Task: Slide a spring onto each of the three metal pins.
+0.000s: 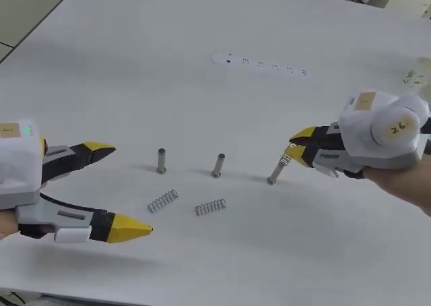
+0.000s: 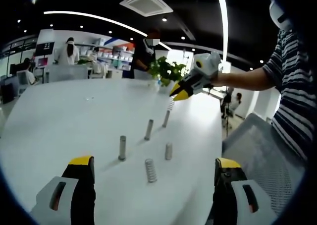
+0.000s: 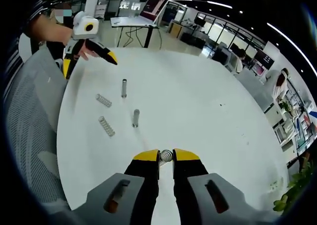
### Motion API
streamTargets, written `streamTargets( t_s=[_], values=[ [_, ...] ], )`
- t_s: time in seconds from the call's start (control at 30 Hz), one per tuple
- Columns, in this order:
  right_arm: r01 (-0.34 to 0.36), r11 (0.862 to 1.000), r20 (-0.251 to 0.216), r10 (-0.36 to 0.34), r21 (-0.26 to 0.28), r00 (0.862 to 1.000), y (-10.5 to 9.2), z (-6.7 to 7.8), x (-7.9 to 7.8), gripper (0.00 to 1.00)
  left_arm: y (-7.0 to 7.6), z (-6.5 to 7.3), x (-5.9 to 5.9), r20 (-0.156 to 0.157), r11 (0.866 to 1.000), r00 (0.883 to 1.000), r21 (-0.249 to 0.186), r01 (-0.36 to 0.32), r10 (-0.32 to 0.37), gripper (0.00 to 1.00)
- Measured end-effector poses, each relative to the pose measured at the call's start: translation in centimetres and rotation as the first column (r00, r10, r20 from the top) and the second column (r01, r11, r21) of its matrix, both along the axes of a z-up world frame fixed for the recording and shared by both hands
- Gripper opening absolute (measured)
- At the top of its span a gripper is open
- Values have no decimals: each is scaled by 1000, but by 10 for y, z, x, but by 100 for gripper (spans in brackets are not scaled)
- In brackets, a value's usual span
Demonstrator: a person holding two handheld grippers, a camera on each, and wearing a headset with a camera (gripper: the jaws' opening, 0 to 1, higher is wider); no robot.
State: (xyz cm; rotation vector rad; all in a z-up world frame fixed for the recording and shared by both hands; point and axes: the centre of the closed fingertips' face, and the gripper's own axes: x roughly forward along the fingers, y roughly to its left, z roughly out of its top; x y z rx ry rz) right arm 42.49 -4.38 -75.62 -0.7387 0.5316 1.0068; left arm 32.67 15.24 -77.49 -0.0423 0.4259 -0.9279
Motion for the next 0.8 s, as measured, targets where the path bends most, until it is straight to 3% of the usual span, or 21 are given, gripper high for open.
streamTargets(
  t_s=[0.4,0.8],
  values=[
    [1,1000,-18,-2,-17,1000,-1,-11,1,7,3,-2,1,-2,1000,1000,5,-8,8,97],
    [6,999,-54,-8,-43,998,-3,-33,0,7,4,-2,1,-9,1000,1000,5,-14,14,97]
  ],
)
